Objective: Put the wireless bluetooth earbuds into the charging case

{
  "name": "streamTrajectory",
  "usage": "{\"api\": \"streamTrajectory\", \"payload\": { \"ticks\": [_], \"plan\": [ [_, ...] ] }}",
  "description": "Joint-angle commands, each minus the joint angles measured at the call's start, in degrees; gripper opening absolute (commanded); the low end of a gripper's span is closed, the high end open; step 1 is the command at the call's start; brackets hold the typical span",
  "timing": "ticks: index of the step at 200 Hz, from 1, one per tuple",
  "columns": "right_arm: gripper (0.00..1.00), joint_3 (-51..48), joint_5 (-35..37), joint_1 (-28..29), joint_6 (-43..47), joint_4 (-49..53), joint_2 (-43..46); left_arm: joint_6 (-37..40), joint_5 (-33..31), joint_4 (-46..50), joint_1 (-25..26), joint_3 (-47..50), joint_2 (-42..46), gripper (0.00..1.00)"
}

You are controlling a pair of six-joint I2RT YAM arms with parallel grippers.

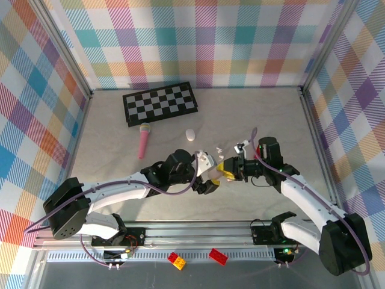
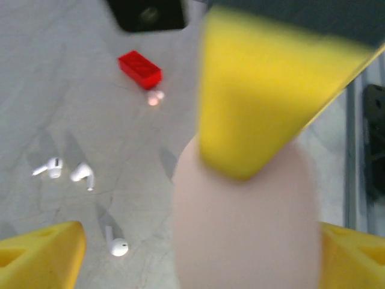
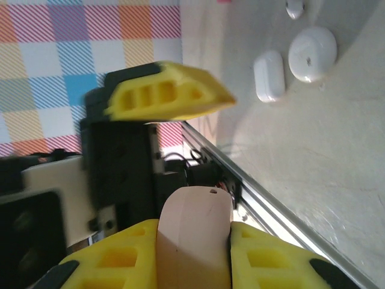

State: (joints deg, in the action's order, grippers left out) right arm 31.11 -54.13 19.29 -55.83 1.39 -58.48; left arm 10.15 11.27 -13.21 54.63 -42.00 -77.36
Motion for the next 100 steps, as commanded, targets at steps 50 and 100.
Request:
{"api": "streamTrajectory", "payload": {
  "ticks": [50,100],
  "plan": [
    [0.21,-2.29,-4.27,-8.85,-20.77,-29.16,0.91,-6.29,0.73,-34.54,-3.92,6.18,-0.06,0.99],
    [0.21,-2.55,-3.80,-9.86,-30.78,-40.45,-0.14,-10.01,5.54,-50.91,-6.97,7.37,-5.71,0.98]
  ]
}}
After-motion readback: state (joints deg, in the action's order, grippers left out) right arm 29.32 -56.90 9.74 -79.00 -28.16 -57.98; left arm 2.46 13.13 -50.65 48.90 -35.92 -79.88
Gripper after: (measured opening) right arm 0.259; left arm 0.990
